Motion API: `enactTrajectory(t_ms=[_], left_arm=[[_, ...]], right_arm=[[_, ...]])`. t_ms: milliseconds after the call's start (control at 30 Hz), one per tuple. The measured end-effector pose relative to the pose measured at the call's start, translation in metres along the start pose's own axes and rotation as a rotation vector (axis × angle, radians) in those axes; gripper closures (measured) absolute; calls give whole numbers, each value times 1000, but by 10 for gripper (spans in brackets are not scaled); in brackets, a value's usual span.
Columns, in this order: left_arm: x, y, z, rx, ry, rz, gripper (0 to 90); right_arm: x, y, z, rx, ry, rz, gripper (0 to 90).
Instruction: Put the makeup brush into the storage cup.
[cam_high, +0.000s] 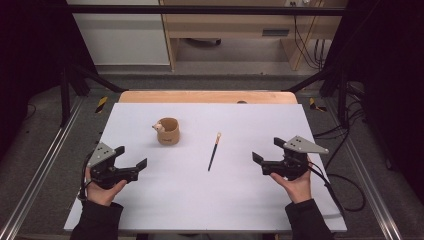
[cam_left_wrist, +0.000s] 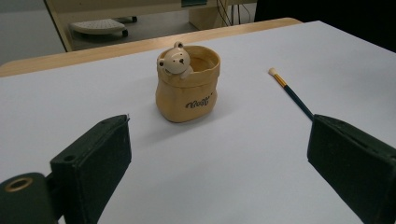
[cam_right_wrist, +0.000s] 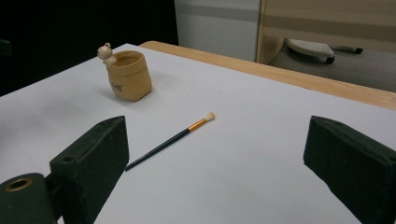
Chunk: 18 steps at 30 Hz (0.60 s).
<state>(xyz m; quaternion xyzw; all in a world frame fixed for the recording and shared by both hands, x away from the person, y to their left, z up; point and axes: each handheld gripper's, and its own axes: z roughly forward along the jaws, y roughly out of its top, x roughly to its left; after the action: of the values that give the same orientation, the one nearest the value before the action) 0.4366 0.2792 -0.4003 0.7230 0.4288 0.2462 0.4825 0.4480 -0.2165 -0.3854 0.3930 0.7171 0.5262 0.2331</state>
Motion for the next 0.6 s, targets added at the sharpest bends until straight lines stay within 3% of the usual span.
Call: enactTrajectory(t_ms=[600], left_arm=[[-1,-2,3,17,3,10,58]], right_arm=[[18,11,26,34,21,-35,75]])
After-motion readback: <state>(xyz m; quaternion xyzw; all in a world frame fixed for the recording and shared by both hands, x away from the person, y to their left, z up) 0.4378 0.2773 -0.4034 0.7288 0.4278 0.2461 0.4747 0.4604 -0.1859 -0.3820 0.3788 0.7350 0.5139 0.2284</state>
